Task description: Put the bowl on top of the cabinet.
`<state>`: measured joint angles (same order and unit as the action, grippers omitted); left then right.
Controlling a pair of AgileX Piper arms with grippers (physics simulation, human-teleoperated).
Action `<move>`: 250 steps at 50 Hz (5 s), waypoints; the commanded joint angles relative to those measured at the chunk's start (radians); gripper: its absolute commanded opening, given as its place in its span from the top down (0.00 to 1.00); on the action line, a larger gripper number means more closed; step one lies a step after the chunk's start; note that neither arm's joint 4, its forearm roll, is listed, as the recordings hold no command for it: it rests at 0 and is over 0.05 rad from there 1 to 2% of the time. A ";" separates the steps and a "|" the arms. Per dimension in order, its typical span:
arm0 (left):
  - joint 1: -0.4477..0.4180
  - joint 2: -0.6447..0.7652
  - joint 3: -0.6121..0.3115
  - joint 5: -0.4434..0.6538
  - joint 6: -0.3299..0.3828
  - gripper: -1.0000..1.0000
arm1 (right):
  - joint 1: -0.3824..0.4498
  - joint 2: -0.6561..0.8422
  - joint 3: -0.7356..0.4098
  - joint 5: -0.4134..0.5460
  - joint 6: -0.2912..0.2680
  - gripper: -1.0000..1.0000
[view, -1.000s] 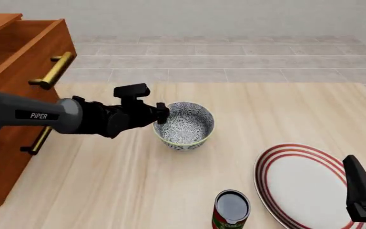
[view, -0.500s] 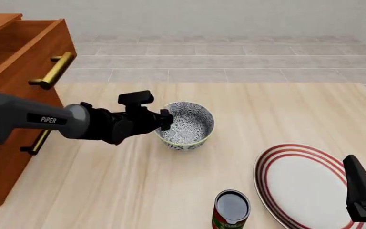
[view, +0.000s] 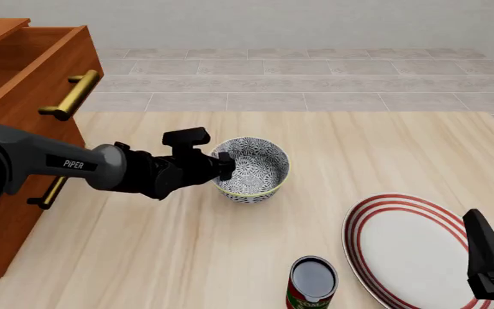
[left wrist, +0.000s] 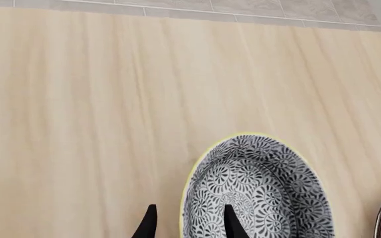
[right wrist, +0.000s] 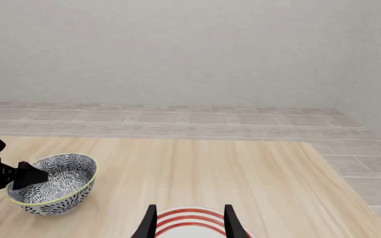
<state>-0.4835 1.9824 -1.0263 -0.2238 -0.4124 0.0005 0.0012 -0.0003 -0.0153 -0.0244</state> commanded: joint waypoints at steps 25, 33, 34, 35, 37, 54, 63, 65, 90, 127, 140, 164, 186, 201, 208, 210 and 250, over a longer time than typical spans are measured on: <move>-0.008 0.053 -0.024 -0.012 -0.011 0.00 | 0.000 0.003 -0.001 -0.001 0.001 0.00; -0.013 0.067 -0.024 -0.021 -0.015 0.00 | 0.000 0.000 0.000 0.002 0.000 0.00; -0.013 0.068 -0.024 -0.021 -0.014 0.00 | 0.000 0.000 0.000 0.002 0.000 0.00; -0.014 0.067 -0.022 -0.022 -0.015 0.00 | -0.001 0.000 0.000 0.002 0.001 0.00; -0.014 0.067 -0.021 -0.022 -0.018 0.00 | -0.001 0.000 0.000 0.002 0.001 0.00; 0.000 0.038 -0.014 -0.015 0.007 1.00 | 0.000 0.000 0.000 0.003 0.001 0.00; 0.004 0.029 -0.012 -0.013 0.007 1.00 | 0.000 0.000 0.000 0.002 0.002 0.00; 0.002 0.021 -0.007 -0.013 0.007 1.00 | -0.001 0.005 -0.001 -0.002 0.002 0.00; -0.010 -0.099 0.015 0.027 -0.091 1.00 | 0.002 0.002 -0.001 -0.001 -0.002 0.00; 0.046 -0.303 -0.002 0.171 -0.151 1.00 | 0.005 -0.001 0.000 -0.001 0.002 0.00; 0.053 -0.386 -0.024 0.247 -0.143 1.00 | 0.007 0.000 0.000 -0.001 0.002 0.00; 0.120 -0.477 -0.089 0.369 -0.092 1.00 | 0.010 0.000 0.000 -0.001 0.006 0.00; 0.168 -0.501 -0.159 0.499 -0.073 1.00 | 0.012 -0.001 0.000 -0.002 0.004 0.00; 0.194 -0.548 -0.222 0.593 -0.038 1.00 | 0.016 0.001 0.000 -0.003 0.003 0.00; 0.208 -0.573 -0.243 0.637 -0.026 1.00 | 0.020 0.001 0.000 -0.001 0.001 0.00; 0.208 -0.591 -0.254 0.652 -0.015 1.00 | 0.021 0.001 0.000 -0.001 0.001 0.00; 0.377 -0.693 -0.337 0.786 -0.007 1.00 | 0.027 0.000 0.000 0.001 0.003 0.00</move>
<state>-0.1538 1.3097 -1.3430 0.5392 -0.4285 0.0270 0.0017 -0.0002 -0.0142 -0.0227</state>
